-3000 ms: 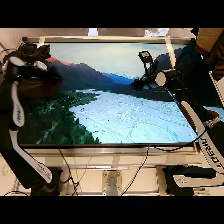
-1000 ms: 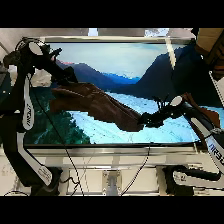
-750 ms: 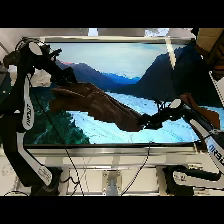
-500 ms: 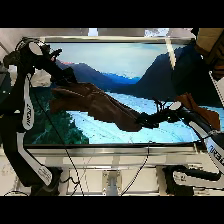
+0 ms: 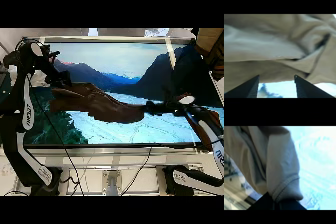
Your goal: Fold the shirts.
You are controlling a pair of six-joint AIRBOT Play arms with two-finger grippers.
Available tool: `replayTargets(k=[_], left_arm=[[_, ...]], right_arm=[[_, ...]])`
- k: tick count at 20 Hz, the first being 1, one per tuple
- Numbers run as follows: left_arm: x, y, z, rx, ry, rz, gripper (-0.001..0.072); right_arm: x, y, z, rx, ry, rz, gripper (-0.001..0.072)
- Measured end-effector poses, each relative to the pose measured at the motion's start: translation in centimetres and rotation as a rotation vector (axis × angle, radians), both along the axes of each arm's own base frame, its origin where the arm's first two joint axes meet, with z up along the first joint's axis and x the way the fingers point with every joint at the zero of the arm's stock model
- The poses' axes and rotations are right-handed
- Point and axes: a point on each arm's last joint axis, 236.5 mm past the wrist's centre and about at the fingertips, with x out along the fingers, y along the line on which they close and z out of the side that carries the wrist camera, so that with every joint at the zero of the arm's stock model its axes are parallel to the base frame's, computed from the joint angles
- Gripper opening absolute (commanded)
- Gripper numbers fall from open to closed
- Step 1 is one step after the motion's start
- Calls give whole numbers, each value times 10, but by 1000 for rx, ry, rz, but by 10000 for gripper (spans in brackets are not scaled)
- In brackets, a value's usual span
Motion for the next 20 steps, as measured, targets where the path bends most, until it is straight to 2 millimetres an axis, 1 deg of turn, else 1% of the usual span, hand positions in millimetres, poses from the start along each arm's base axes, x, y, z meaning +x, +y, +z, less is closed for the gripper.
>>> replayTargets(k=[1,2,4,5,7,8,9,12,14,17,18,20], left_arm=[[-1,4,-2,19,7,2,505],[-2,8,-5,35,13,4,505],[-8,9,-12,40,42,16,504],[-11,8,-16,34,61,19,504],[-19,-2,-24,-5,102,27,505],[-24,-10,-26,-39,126,28,505],[-30,-22,-27,-84,155,17,505],[-57,-63,-30,-200,257,-47,505],[-79,-81,-36,-209,332,-99,505],[-101,-100,-46,-203,397,-159,505],[-104,-103,-49,-194,402,-173,504],[-104,-100,-58,-150,389,-189,504]], right_arm=[[12,-17,16,-10,-44,-32,35],[27,-39,35,-20,-96,-81,35],[45,-79,68,-45,-169,-149,34],[50,-98,82,-62,-197,-179,34],[56,-128,99,-110,-232,-221,34],[56,-139,102,-139,-239,-229,34],[54,-144,103,-164,-234,-223,35],[45,-154,95,-241,-196,-189,34],[41,-158,90,-279,-177,-173,35],[37,-160,87,-307,-163,-161,35],[37,-161,86,-313,-160,-157,35],[36,-161,85,-317,-155,-155,35]])
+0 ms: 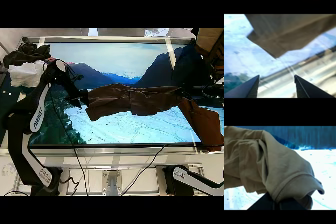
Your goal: Fold the shirts.
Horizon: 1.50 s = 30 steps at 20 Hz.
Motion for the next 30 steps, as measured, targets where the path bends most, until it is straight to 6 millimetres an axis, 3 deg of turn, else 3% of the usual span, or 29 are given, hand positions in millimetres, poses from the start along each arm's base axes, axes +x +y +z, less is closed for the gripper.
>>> replayTargets(k=[5,10,15,20,23,30], left_arm=[[5,17,-20,98,-35,-34,505],[6,13,-41,82,-16,-49,504],[20,8,-52,58,-71,-51,504],[32,2,-55,33,-122,-40,501],[34,-10,-54,-10,-130,-27,463],[17,-29,-42,-88,-57,-42,461]], right_arm=[[-1,-1,-1,-10,5,4,35],[-1,-2,-1,-13,3,6,35],[0,-2,-1,-16,0,5,35],[0,-2,-1,-16,-2,4,35],[1,-3,-1,-17,-4,2,35],[2,-3,0,-16,-9,-2,35]])
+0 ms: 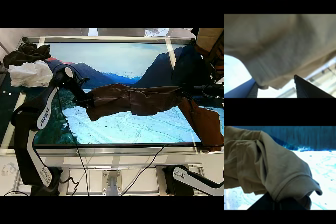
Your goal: Fold the shirts.
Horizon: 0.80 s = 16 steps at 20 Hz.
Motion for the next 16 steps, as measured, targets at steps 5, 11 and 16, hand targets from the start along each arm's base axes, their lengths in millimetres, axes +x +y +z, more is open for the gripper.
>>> replayTargets(k=[5,11,16], left_arm=[[-19,2,8,0,84,-23,240],[-7,-1,3,0,39,6,241],[-3,0,2,2,13,2,246]], right_arm=[[0,0,0,3,-2,-1,35],[1,2,2,11,-6,-1,35],[2,2,2,12,-11,1,35]])
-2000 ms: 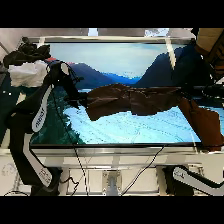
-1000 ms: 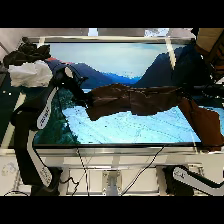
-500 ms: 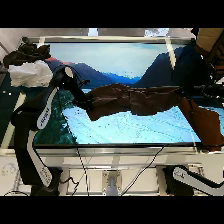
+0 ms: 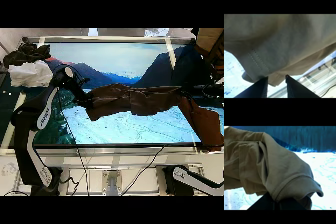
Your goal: Fold the shirts.
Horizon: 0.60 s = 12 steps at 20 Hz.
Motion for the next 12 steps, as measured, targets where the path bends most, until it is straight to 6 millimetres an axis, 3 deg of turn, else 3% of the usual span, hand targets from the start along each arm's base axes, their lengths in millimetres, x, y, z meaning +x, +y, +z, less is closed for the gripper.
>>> replayTargets(k=[2,6,12], left_arm=[[1,7,2,27,-21,-14,305],[7,33,2,137,-76,-42,305],[8,36,-16,157,-57,-42,306]], right_arm=[[0,0,0,0,-1,0,35],[0,0,0,0,-2,0,35],[1,1,1,5,-6,-1,35]])
